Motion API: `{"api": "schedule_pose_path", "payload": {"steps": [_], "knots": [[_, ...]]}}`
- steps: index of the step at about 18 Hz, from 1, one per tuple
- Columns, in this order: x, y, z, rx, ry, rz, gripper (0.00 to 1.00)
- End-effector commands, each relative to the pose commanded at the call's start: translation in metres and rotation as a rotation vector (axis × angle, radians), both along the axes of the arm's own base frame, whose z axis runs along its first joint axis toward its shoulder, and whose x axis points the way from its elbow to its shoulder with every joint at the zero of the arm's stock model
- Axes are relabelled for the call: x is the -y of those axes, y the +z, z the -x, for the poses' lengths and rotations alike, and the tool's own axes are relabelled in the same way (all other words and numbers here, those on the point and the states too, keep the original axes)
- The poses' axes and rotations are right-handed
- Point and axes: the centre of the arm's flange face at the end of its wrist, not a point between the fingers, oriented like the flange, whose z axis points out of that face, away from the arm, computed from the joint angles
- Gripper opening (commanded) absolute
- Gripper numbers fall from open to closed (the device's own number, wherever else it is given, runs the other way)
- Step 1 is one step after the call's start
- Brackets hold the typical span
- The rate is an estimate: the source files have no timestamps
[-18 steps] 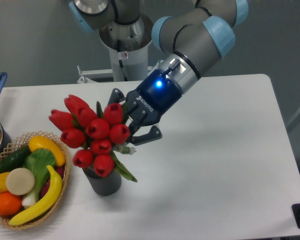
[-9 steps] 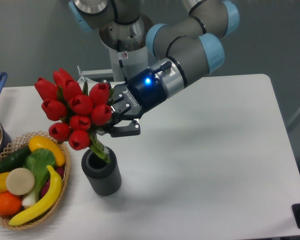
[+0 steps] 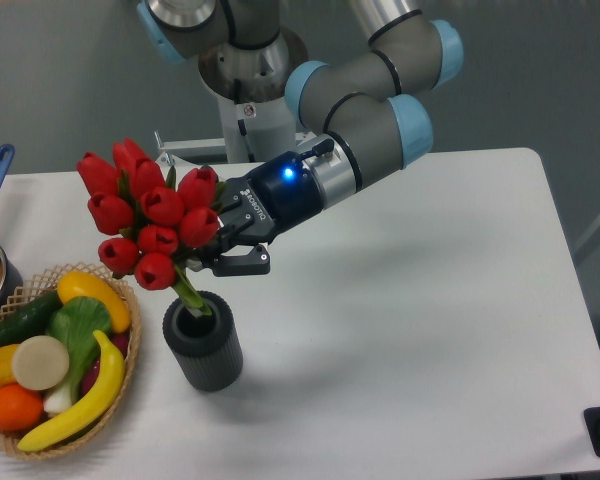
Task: Insert the flowers into the vase
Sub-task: 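Lower the tulip stems down into the black vase, then push the tulips deeper into the vase and open the gripper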
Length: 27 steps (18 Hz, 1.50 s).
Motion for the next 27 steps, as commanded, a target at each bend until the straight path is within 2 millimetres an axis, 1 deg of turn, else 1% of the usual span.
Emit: {"api": "schedule_pose_path", "payload": {"steps": [1,3,6,8,11,16,20,22,27], "knots": [[0.000,-0.001,0.000,0.000,0.000,0.000,0.33],[-0.006,-0.009,-0.002,0.003,-0.011,0.002,0.34],[-0.008,-0.019,0.000,0.007,-0.012,0.006,0.34],[-0.007,-0.024,-0.002,0.018,-0.012,0.014,0.35],[-0.002,-0.042,-0.006,0.050,-0.009,0.038,0.35],[-0.003,-0.055,-0.005,0.071,-0.008,0.054,0.35],[0.002,-0.074,-0.011,0.102,-0.007,0.076,0.35],[0.002,-0.076,-0.008,0.092,-0.004,0.069,0.35],[0.001,-0.091,-0.003,0.101,-0.001,0.077,0.35]]}}
